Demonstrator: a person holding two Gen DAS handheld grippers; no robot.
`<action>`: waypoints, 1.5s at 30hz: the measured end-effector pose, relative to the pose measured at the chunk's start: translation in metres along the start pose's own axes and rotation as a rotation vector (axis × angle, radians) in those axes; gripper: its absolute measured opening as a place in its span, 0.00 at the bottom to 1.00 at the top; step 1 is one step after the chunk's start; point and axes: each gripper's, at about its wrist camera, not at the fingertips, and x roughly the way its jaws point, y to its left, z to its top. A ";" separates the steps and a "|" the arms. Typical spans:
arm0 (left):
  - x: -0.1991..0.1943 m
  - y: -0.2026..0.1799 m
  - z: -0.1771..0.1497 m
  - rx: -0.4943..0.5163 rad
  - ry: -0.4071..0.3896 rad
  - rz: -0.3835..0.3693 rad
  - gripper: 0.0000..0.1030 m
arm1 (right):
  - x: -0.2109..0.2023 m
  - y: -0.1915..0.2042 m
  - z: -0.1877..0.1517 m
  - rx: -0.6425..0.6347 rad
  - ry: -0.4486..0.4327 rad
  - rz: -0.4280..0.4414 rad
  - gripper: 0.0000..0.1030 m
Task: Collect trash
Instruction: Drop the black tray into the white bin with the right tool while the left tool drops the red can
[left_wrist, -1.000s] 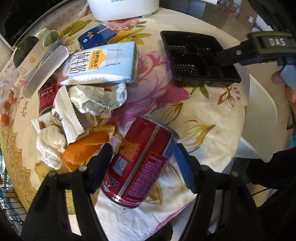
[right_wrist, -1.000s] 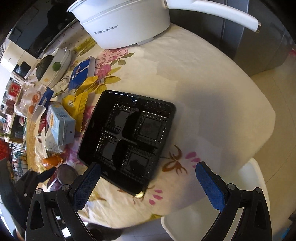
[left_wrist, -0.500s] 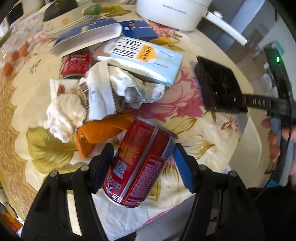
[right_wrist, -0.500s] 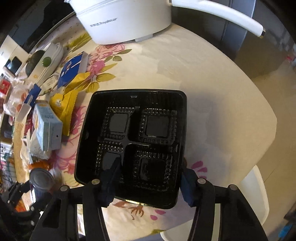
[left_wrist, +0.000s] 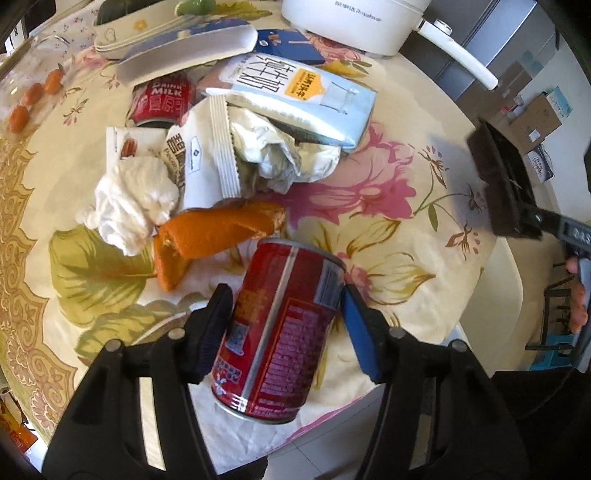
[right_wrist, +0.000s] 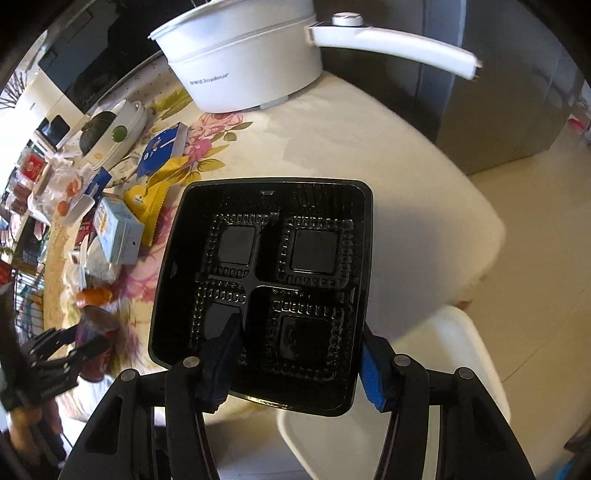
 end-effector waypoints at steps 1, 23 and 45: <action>-0.002 0.001 -0.001 -0.005 0.006 -0.001 0.60 | -0.004 -0.004 -0.004 0.002 -0.002 0.002 0.56; -0.041 -0.028 -0.029 0.046 -0.006 -0.013 0.53 | -0.013 -0.087 -0.086 -0.016 0.121 -0.064 0.56; -0.057 -0.163 -0.021 0.313 -0.115 -0.225 0.52 | -0.009 -0.139 -0.106 0.062 0.169 -0.085 0.84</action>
